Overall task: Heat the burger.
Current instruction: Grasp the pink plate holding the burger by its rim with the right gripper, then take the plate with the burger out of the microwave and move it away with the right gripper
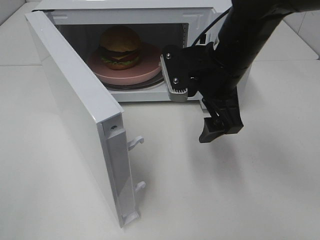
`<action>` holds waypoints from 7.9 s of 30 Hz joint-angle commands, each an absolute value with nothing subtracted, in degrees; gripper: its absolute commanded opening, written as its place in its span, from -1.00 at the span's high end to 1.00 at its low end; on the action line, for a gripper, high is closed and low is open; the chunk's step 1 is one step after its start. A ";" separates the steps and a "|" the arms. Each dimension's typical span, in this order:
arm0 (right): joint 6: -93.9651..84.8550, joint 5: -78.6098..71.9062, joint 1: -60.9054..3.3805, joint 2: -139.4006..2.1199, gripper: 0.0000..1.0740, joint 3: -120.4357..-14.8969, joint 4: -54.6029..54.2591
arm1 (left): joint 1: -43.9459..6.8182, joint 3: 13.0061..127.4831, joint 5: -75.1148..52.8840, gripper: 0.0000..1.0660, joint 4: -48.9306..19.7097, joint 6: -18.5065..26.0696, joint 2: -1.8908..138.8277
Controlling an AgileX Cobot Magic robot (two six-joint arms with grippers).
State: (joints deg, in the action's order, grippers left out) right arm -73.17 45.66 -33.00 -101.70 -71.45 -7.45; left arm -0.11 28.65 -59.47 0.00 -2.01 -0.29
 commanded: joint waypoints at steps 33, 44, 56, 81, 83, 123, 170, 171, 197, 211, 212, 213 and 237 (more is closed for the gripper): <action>-79.76 51.80 -34.15 -127.14 -0.85 -104.45 -12.20 | 0.00 28.53 -59.30 -0.89 0.34 -2.18 -1.15; -75.97 55.23 -34.03 -132.64 -0.85 -114.99 -11.80 | 0.00 28.53 -59.30 -0.89 0.34 -2.18 -1.15; -75.06 55.12 -33.98 -132.64 -0.85 -114.99 -11.80 | 0.00 28.53 -59.30 -0.89 0.34 -2.18 -1.15; -61.76 47.10 -33.98 -132.64 -0.85 -114.99 -2.01 | 0.00 28.53 -59.30 -0.89 0.34 -2.18 -1.15; -60.96 46.58 -34.03 -132.64 -0.85 -114.99 -1.09 | 0.00 28.53 -59.30 -0.89 0.34 -2.18 -1.15; -70.47 38.22 -36.10 -136.65 -0.85 -114.99 -6.93 | 0.00 28.53 -59.30 -0.89 0.34 -2.18 -1.15; -70.59 38.73 -35.92 -140.66 -0.85 -114.94 -9.45 | 0.00 28.53 -59.30 -0.89 0.34 -2.18 -1.15; -70.59 38.73 -35.92 -140.66 -0.85 -114.94 -9.45 | 0.00 28.53 -59.30 -0.89 0.34 -2.18 -1.15; -70.53 47.56 -35.87 -139.40 1.00 -114.94 -8.82 | 0.00 28.53 -59.30 -0.89 0.34 -2.18 -1.15; -72.02 54.77 -35.81 -134.19 1.00 -113.73 -8.02 | 0.00 28.53 -59.30 -0.89 0.34 -2.18 -1.15; -72.42 53.97 -35.81 -132.81 1.00 -112.13 -7.96 | 0.00 28.53 -59.30 -0.89 0.34 -2.18 -1.15; -72.42 53.97 -35.81 -132.81 1.00 -112.13 -7.96 | 0.00 28.53 -59.30 -0.89 0.34 -2.18 -1.15; -75.17 35.07 -35.81 -116.31 1.00 -89.84 -5.79 | 0.00 28.53 -59.30 -0.89 0.34 -2.18 -1.15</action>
